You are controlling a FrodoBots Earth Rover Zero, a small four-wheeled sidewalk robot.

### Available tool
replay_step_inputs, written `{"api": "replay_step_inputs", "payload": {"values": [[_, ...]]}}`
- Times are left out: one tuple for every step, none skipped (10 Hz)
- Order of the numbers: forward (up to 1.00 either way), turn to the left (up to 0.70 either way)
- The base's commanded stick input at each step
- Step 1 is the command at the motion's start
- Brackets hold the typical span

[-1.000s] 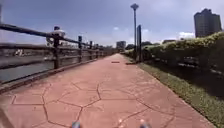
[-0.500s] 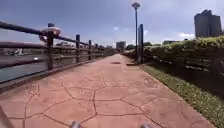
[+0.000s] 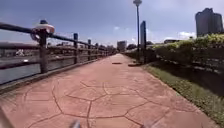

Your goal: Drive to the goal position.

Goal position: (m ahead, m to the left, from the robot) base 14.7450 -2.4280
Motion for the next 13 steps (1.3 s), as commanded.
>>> {"api": "replay_step_inputs", "payload": {"values": [[0.70,0.00],[0.70,0.00],[0.70,0.00],[0.70,0.00],[0.70,0.00],[0.70,0.00],[0.70,0.00],[0.70,0.00],[0.70,0.00],[0.70,0.00],[0.70,0.00],[0.70,0.00],[0.70,-0.17]]}}
